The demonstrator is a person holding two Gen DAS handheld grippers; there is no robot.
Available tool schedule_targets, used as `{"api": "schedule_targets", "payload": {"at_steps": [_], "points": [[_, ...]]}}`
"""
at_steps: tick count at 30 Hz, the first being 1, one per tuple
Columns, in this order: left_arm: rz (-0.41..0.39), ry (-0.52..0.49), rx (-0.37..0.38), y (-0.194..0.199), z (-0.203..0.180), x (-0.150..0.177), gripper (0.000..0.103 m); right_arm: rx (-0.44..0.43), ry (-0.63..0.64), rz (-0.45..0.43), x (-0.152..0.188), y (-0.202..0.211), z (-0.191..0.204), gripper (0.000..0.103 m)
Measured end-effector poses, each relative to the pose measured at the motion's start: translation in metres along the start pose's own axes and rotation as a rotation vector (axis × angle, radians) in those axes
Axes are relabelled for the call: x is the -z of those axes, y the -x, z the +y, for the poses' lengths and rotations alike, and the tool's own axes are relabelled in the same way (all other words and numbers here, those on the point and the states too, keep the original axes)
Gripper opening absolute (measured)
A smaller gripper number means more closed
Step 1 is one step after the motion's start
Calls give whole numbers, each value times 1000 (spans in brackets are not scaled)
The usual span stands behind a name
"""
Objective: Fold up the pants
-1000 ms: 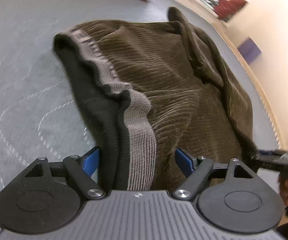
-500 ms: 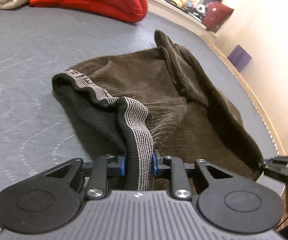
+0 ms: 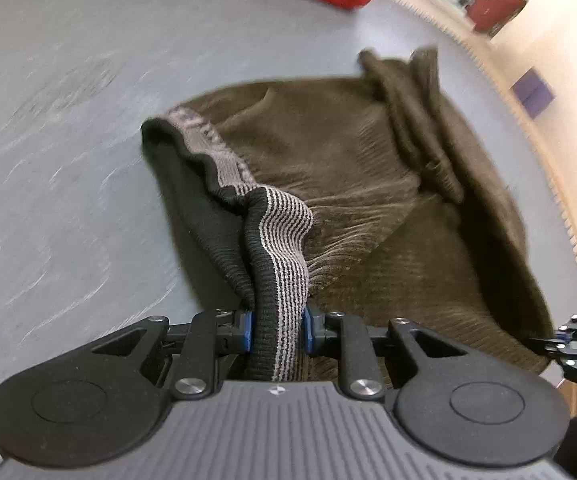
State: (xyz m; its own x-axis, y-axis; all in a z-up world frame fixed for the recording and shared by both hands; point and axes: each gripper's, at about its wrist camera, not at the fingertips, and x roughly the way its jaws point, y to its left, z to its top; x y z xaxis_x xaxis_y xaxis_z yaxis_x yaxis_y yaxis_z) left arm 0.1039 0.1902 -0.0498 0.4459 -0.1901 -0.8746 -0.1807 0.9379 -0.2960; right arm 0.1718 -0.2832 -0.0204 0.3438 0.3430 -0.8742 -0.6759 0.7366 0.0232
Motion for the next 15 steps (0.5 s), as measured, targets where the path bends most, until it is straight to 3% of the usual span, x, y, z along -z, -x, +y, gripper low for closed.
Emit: {"api": "schedule_targets", "payload": {"at_steps": [3,6,10,15], "points": [[58,-40,-41,-2,-1,7,31,-35,81,67,6,-8,17,10],[38,-102,-170,8,-13,9,36,10,84,79,4,-6,16,17],[-81,-155,-267,49,-36,-6,49,31,-62,-56,-15,24,-7,27],[-181,-190,-211,95,-73,-30,57,89,-283,-210,-29,49,-44,36]]}}
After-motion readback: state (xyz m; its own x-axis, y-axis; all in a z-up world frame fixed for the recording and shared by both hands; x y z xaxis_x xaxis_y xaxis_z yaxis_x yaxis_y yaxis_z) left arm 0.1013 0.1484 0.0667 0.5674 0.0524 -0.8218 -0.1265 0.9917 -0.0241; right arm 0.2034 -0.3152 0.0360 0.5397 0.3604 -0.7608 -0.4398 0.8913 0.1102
